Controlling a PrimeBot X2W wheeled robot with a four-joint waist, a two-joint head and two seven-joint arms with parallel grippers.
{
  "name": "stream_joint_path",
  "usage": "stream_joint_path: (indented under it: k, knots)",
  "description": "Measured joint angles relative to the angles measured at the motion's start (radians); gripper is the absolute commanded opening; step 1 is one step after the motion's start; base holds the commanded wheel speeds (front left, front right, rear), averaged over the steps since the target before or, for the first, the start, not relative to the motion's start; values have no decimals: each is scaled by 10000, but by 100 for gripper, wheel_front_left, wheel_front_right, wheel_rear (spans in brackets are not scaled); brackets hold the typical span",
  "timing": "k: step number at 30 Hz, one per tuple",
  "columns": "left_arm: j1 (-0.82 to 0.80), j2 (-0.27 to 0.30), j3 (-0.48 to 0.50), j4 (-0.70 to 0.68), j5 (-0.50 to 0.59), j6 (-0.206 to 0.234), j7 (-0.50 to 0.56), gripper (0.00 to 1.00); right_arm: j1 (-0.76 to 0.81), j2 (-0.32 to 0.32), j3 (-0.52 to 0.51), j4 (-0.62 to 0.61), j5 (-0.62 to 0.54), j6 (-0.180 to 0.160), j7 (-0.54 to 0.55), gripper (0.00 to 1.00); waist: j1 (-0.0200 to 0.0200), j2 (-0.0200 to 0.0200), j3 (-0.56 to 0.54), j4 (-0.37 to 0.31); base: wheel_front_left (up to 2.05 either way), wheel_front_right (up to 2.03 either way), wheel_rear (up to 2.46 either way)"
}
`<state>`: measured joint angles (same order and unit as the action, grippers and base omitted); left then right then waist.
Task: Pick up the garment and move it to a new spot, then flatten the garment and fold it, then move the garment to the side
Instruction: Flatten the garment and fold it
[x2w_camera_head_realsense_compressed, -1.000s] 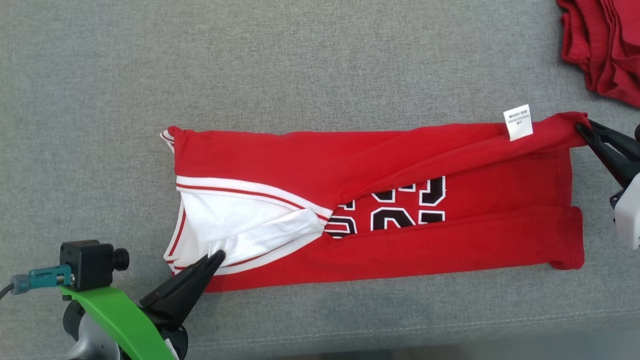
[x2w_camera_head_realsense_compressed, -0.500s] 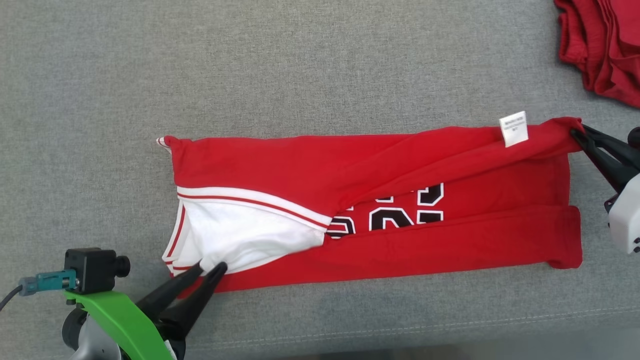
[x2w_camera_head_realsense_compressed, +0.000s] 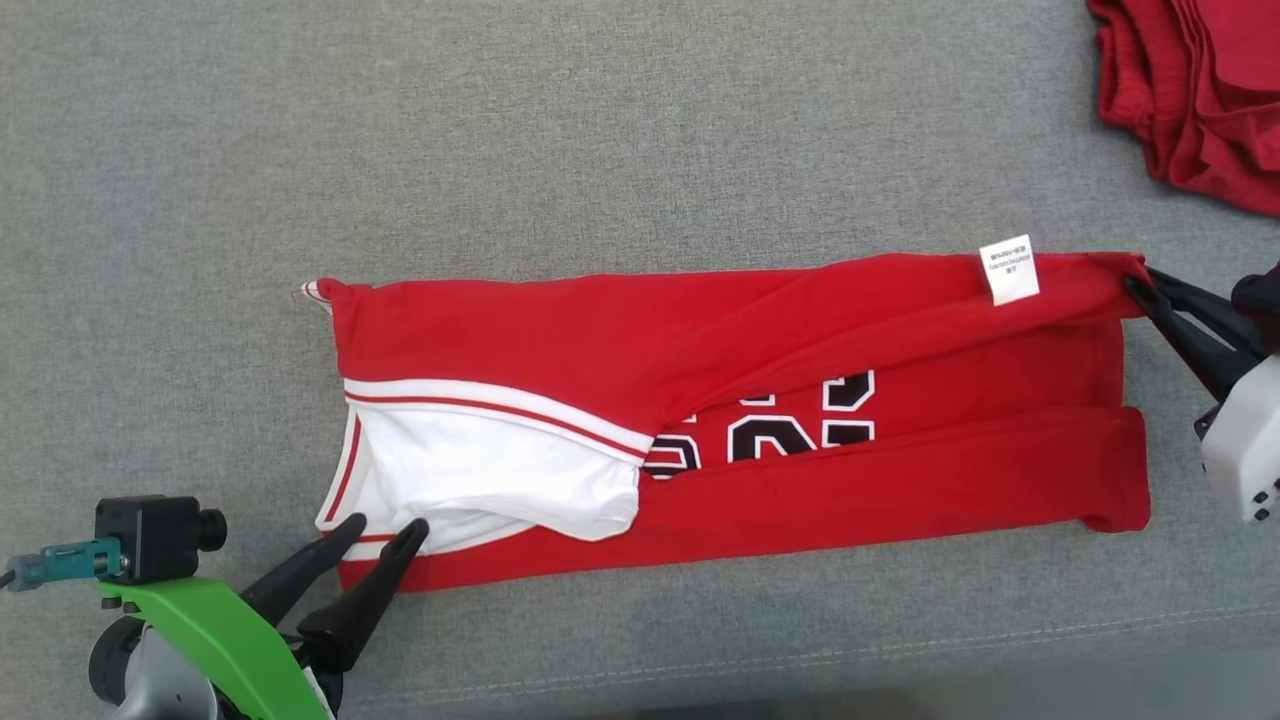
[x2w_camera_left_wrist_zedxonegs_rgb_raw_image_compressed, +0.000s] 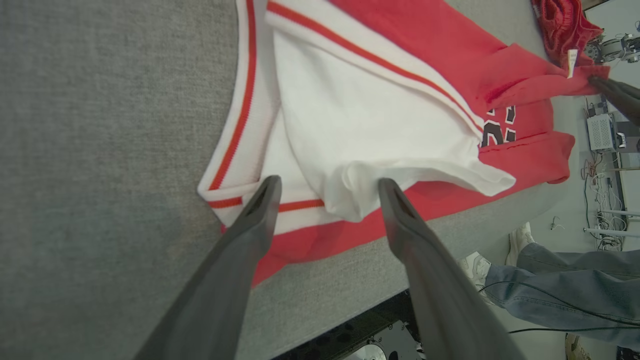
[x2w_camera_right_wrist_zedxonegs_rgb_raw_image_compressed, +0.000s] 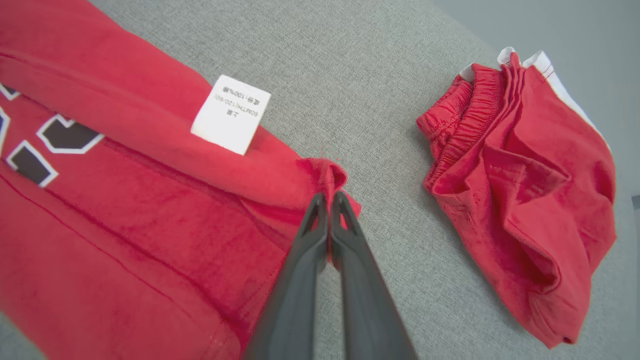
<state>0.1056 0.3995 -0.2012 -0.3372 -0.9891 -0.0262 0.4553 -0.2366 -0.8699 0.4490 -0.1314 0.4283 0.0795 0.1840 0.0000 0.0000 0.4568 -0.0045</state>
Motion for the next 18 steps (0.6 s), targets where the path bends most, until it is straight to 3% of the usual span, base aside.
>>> stream_joint_path:
  k: [3,7,10,13,14,15,18]
  knots:
    - [0,21,10,10,8,2,2,100,64,-44,132,84,-56,15,0,0,0,0,-28,-29,0,0,0]
    - [0,125,109,23,33,94,2,100,270,-25,336,199,-71,42,-4,0,0,0,-72,-69,0,0,0]
    - [-5,228,242,-10,81,98,2,100,426,-31,410,337,-71,44,-10,7,0,0,-96,-90,0,0,0]
    - [-30,276,443,-86,98,104,-94,100,517,-19,520,439,-73,82,-13,48,0,0,-132,-114,0,0,0]
    - [-32,282,508,-111,98,104,-140,100,519,-6,541,470,-88,82,-15,80,0,0,-158,-125,0,0,0]
    - [-33,284,573,-148,98,105,-174,100,518,8,537,493,-105,82,-36,100,0,0,-192,-137,0,0,0]
    - [-45,301,690,-244,100,178,-274,100,518,29,495,571,-182,71,-142,100,0,0,-318,-176,0,0,0]
